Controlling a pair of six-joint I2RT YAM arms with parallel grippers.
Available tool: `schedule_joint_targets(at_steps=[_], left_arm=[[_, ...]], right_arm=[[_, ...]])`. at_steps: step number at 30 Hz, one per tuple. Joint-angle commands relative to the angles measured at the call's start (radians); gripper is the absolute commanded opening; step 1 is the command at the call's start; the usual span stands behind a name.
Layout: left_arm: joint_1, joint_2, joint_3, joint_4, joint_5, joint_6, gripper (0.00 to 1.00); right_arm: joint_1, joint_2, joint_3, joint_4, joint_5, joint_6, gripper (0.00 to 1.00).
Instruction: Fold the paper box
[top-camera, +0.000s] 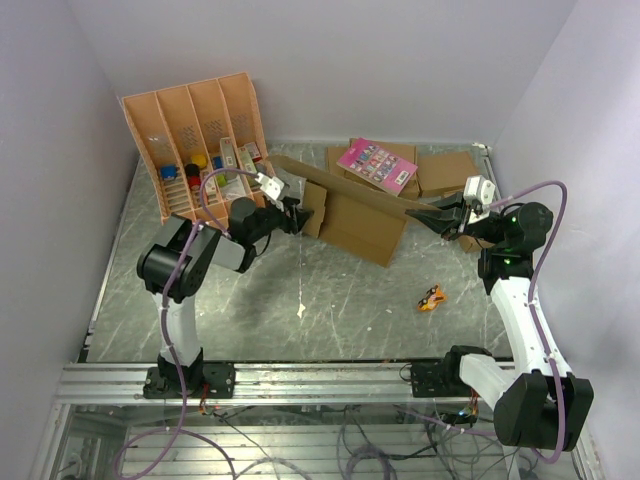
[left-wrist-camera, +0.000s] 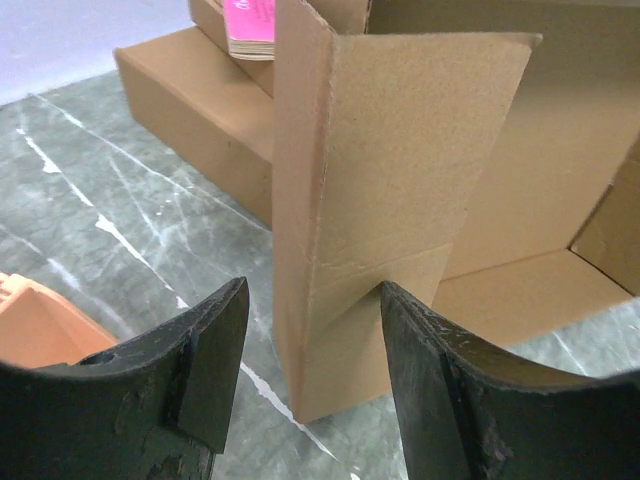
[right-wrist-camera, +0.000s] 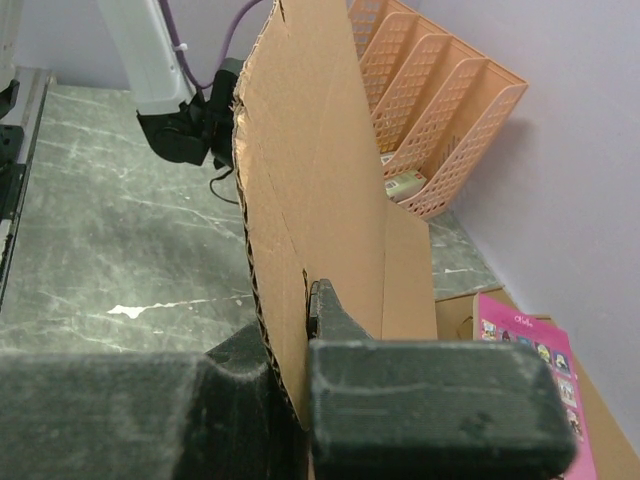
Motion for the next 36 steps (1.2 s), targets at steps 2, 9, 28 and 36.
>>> schedule_joint_targets(at_steps=[2,9,28,36], left_arm=[[-0.053,0.013,-0.028,0.115,-0.243,0.056,0.65],[-0.072,0.026,-0.014,0.135,-0.334,0.045,0.58],[-0.056,0.052,0.047,0.095,-0.239,0.049,0.78],[-0.018,0.086,0.048,0.21,-0.094,0.003,0.83]], right_arm=[[-0.004,-0.003,-0.016,-0.055,-0.032,0.033,0.0],[-0.004,-0.008,-0.017,-0.067,-0.037,0.03,0.0],[-0.004,-0.012,-0.016,-0.087,-0.05,0.027,0.0],[-0.005,-0.007,-0.016,-0.058,-0.05,0.064,0.0]])
